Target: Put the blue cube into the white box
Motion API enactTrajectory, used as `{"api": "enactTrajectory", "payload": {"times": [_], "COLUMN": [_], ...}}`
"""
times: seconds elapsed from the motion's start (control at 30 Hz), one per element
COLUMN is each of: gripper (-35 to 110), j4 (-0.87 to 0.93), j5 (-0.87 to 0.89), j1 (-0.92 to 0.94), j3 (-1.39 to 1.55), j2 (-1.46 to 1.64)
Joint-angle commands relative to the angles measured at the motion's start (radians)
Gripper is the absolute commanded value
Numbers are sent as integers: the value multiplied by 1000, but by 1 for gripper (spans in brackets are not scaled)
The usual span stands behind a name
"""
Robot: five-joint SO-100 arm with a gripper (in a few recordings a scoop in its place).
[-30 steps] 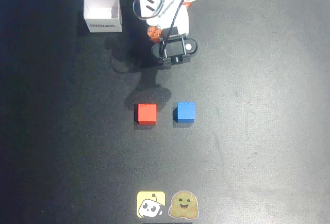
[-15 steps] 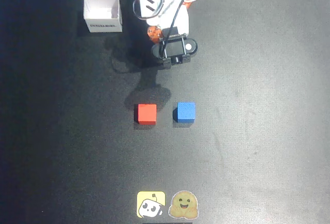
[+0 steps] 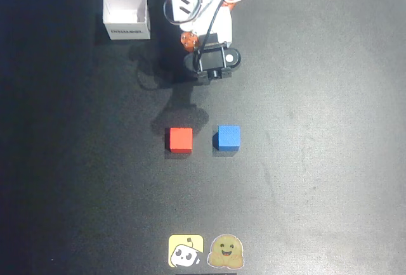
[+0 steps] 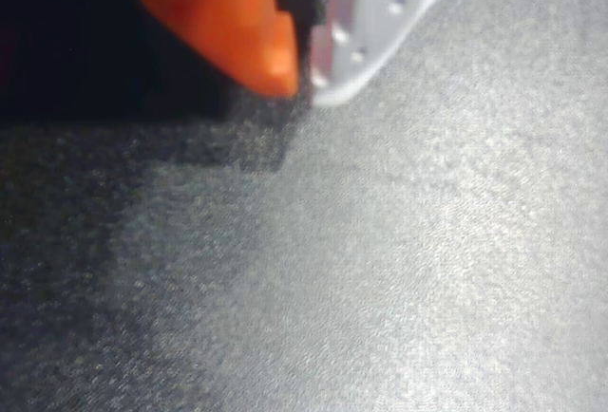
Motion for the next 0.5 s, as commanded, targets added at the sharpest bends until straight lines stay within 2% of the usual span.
{"api": "enactTrajectory", "payload": {"times": [0.0,0.17,0.47], "gripper": [0,0,2], "j4": [6,0,-80], "j5": [-25,-28,-25], "j1": [-12,-34,-66], "j3": [-31,-126,-652], "j2": [5,-77,-839]}}
